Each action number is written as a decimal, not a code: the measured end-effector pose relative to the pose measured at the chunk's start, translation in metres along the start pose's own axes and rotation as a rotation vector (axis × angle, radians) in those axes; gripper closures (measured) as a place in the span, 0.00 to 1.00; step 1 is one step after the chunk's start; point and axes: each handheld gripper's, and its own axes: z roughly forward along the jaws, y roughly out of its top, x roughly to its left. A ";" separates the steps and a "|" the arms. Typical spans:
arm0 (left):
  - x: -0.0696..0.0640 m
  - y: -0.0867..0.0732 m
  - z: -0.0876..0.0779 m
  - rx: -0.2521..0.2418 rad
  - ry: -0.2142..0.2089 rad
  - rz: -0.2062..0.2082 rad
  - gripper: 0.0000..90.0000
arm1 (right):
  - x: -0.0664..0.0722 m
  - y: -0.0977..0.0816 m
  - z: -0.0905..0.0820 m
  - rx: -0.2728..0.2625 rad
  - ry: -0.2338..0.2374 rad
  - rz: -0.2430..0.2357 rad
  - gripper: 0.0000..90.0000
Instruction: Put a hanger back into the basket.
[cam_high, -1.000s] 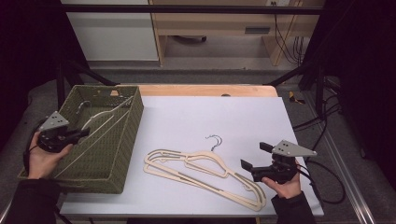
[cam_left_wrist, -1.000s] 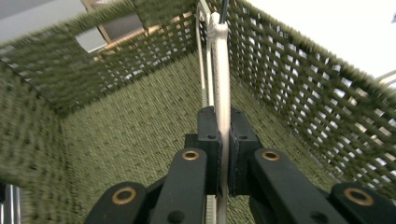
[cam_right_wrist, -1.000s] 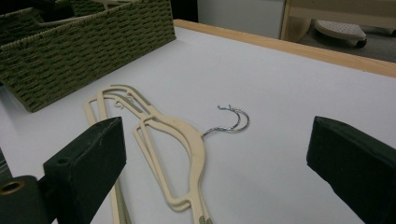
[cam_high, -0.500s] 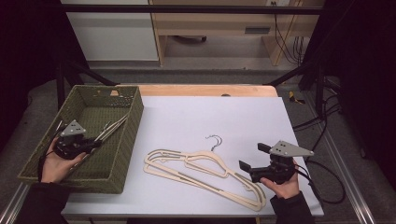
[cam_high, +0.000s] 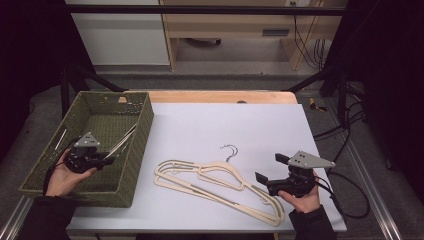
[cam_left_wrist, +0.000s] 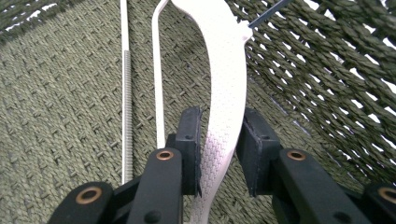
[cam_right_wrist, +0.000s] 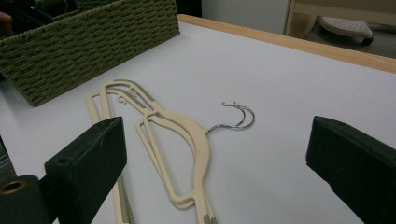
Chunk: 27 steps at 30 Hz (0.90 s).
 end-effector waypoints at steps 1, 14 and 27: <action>0.000 0.000 0.001 0.003 -0.001 -0.001 0.78 | 0.000 0.000 0.000 -0.001 0.001 -0.001 0.06; -0.001 0.004 -0.011 -0.087 0.041 -0.002 0.47 | 0.001 0.000 0.000 -0.002 0.002 0.000 0.06; -0.023 0.026 -0.071 -0.449 0.025 -0.109 0.12 | 0.001 0.001 0.001 -0.029 0.013 0.019 0.07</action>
